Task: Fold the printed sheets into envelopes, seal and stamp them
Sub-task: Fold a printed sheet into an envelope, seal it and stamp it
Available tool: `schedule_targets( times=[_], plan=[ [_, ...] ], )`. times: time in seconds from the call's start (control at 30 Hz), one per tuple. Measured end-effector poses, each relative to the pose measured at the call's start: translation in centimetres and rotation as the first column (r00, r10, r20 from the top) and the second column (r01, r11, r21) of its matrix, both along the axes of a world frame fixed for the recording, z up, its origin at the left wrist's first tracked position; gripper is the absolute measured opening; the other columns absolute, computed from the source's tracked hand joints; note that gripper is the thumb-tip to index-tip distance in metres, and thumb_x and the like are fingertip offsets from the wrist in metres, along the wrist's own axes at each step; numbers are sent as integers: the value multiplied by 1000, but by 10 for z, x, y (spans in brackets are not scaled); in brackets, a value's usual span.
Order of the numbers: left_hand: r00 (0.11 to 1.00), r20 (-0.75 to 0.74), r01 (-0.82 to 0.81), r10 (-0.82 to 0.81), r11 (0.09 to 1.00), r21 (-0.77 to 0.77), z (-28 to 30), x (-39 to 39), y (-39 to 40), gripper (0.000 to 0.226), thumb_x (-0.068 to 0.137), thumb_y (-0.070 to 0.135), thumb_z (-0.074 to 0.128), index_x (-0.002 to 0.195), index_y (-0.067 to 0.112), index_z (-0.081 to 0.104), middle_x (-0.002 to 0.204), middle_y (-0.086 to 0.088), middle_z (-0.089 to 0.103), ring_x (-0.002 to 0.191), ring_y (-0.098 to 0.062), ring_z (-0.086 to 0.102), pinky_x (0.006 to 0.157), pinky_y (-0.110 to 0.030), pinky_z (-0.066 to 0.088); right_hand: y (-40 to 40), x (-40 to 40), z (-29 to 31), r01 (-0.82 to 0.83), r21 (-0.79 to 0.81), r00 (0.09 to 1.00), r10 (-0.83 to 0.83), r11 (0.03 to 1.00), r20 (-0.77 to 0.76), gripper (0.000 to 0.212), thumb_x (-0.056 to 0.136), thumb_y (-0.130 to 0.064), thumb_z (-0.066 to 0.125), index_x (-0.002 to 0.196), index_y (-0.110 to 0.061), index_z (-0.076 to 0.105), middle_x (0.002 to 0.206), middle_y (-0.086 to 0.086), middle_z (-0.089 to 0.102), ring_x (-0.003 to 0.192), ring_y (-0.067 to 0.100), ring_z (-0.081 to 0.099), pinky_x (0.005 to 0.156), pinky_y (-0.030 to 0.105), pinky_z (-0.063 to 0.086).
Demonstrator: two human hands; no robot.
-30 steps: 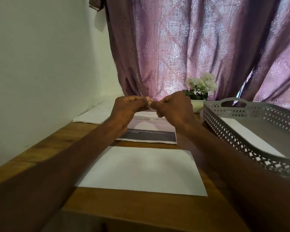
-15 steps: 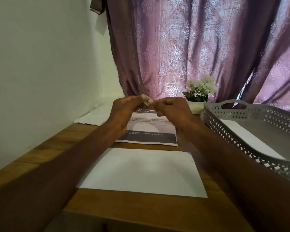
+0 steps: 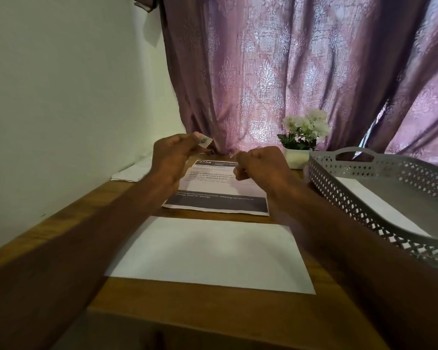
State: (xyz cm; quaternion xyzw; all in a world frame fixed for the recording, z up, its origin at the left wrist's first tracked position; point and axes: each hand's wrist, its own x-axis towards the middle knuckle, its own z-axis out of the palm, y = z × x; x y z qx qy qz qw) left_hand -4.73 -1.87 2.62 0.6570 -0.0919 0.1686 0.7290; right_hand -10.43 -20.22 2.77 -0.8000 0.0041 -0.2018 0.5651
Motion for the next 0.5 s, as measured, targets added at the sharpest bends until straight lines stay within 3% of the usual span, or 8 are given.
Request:
schedule_targets(
  times=[0.1, 0.17, 0.23, 0.4, 0.5],
  plan=[
    [998, 64, 2, -11, 989, 149, -5, -1, -2, 16, 93, 37, 77, 98, 22, 82, 90, 7, 82, 83, -14, 78, 82, -28, 58, -2, 1, 4, -12, 23, 998, 10, 1000, 61, 37, 98, -47, 63, 87, -15, 77, 84, 1, 78, 81, 19, 76, 76, 34, 55],
    [990, 122, 37, -67, 972, 232, -8, -4, -12, 14, 93, 35, 77, 98, 23, 82, 88, 7, 82, 82, -10, 77, 76, -20, 57, -2, 1, 5, -25, 5, 997, 24, 1000, 78, 28, 94, -48, 70, 90, -21, 76, 87, -2, 79, 85, 16, 75, 75, 32, 52],
    [978, 158, 82, -137, 946, 315, -9, -6, -19, 9, 92, 34, 77, 97, 27, 81, 84, 8, 81, 82, -7, 77, 73, -15, 57, -2, -1, 3, -57, 4, 995, 56, 998, 86, 18, 88, -39, 79, 91, -22, 77, 87, -1, 79, 85, 14, 74, 73, 28, 52],
    [967, 148, 128, -208, 897, 424, -12, -6, -21, 4, 95, 31, 75, 94, 32, 79, 79, 12, 80, 82, -7, 77, 78, -25, 58, -6, -4, 6, -88, 42, 993, 85, 995, 86, 20, 81, -12, 85, 100, -8, 78, 87, 10, 79, 72, 14, 71, 53, 13, 48],
    [962, 156, 142, -224, 898, 416, -13, -7, -24, 3, 94, 31, 76, 96, 32, 79, 80, 10, 80, 81, -9, 77, 73, -19, 54, -8, -7, 8, -97, 26, 994, 95, 995, 58, 20, 86, -8, 80, 105, -10, 78, 86, 9, 76, 72, 15, 67, 59, 22, 51]
  ],
)
